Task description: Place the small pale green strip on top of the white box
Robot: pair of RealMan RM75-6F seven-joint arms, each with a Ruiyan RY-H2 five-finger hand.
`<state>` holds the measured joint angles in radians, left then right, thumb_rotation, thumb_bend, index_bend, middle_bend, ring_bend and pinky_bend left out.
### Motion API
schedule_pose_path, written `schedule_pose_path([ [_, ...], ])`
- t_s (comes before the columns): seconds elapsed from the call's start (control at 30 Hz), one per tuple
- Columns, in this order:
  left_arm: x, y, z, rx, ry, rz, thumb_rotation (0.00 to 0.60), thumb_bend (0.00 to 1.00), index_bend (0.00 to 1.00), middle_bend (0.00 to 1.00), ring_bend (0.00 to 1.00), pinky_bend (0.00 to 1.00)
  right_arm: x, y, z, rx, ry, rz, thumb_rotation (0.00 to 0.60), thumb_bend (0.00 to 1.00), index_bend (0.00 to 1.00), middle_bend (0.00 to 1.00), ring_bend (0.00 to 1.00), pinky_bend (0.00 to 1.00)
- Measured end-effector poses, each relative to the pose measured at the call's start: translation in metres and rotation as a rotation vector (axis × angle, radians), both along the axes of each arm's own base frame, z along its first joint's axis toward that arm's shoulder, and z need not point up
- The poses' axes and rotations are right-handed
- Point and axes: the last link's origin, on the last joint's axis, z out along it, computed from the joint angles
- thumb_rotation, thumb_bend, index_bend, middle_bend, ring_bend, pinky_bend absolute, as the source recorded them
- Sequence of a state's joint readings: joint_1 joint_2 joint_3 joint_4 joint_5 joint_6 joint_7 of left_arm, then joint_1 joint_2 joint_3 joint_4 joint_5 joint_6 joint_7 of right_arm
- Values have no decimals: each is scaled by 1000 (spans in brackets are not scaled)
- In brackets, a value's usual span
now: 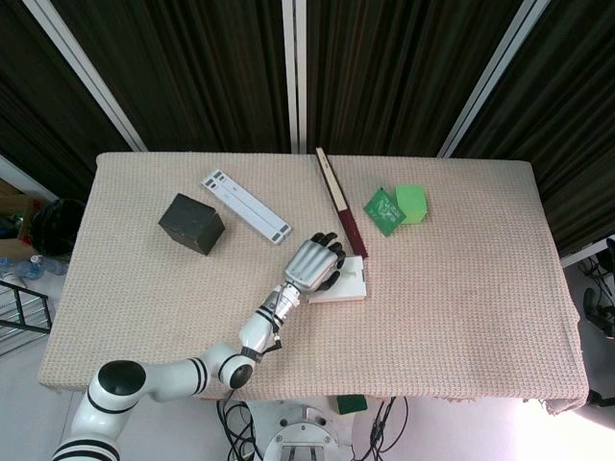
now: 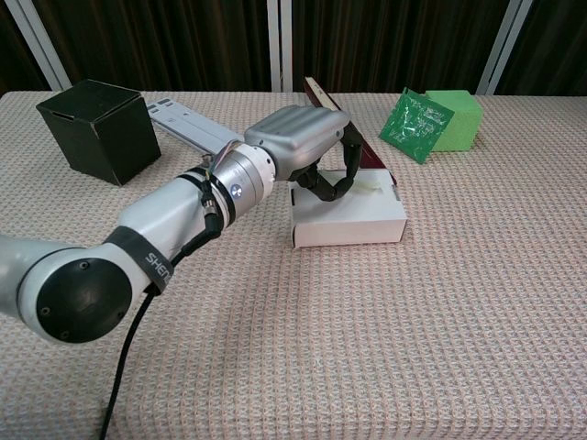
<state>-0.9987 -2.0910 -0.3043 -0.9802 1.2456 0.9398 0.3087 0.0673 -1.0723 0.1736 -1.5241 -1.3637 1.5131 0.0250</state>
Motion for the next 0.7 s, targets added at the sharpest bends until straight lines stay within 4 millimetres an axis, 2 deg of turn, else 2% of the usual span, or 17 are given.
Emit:
schedule_pose_path([
  [0.17, 0, -3, 3, -7, -4, -6, 461, 416, 496, 349, 180, 246, 0, 1, 0, 0, 0, 2, 600, 489, 0, 0, 0, 0],
  [0.47, -3, -8, 15, -6, -17, -13, 457, 416, 498, 347, 180, 247, 1, -2, -3, 8, -1, 8, 600, 489, 0, 0, 0, 0],
  [0.5, -3, -8, 17, -3, -21, -14, 430, 411, 498, 347, 181, 248, 2, -2, -3, 9, -1, 10, 600, 488, 0, 0, 0, 0],
  [0.6, -4, -8, 26, 4, -49, -14, 275, 366, 492, 356, 180, 252, 3, -3, -3, 11, 0, 12, 600, 488, 0, 0, 0, 0],
  [0.7, -8, -9, 37, -2, -99, -6, 172, 170, 451, 362, 180, 254, 4, -3, -5, 19, -1, 16, 600, 489, 0, 0, 0, 0],
])
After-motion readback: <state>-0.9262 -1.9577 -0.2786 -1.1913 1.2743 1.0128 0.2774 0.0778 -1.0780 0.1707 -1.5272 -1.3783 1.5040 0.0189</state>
